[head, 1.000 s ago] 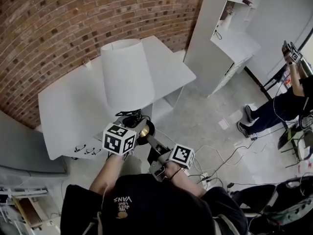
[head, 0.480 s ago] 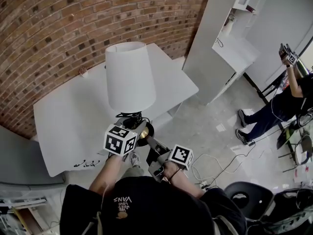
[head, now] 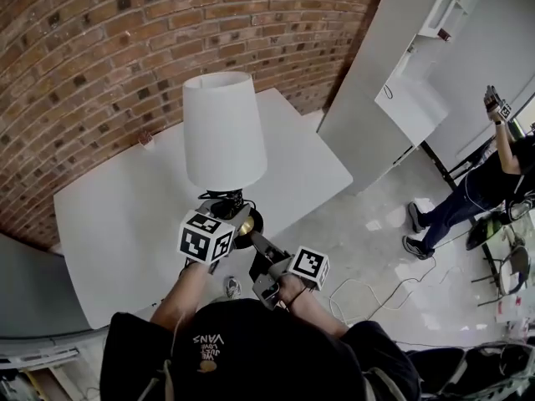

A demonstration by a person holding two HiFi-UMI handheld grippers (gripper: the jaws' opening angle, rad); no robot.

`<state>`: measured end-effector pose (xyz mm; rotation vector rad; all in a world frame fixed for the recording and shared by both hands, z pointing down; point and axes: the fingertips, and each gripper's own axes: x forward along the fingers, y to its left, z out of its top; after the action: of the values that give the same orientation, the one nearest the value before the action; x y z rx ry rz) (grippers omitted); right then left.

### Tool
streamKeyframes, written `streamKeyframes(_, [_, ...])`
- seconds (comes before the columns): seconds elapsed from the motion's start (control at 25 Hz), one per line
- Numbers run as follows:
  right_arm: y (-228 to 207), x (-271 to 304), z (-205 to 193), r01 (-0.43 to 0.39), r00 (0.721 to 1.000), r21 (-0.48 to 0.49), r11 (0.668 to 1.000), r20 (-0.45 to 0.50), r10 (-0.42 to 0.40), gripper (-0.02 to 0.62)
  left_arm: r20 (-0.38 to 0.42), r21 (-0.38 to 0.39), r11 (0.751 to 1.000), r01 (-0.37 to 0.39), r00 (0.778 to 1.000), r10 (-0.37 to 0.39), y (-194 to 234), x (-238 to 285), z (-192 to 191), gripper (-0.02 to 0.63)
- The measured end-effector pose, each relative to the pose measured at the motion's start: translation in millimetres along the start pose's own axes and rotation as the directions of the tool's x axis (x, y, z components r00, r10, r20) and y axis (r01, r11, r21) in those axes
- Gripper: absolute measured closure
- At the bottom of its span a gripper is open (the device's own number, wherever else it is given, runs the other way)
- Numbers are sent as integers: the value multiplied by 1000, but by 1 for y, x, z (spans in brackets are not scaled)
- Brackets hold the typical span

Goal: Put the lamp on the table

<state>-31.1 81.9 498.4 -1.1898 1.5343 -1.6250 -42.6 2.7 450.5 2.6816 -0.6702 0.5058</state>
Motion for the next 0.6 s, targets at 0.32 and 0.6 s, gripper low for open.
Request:
streamKeyframes(0.32, [8, 56, 8, -8, 1000, -11, 1000, -29, 7, 482, -1, -17, 1000, -7, 1000, 7, 54, 7, 12, 483])
streamKeyframes(0.6, [7, 81, 31, -5, 998, -20, 1000, -69, 4, 482, 1, -51, 998, -37, 999, 37, 79, 28, 20, 484])
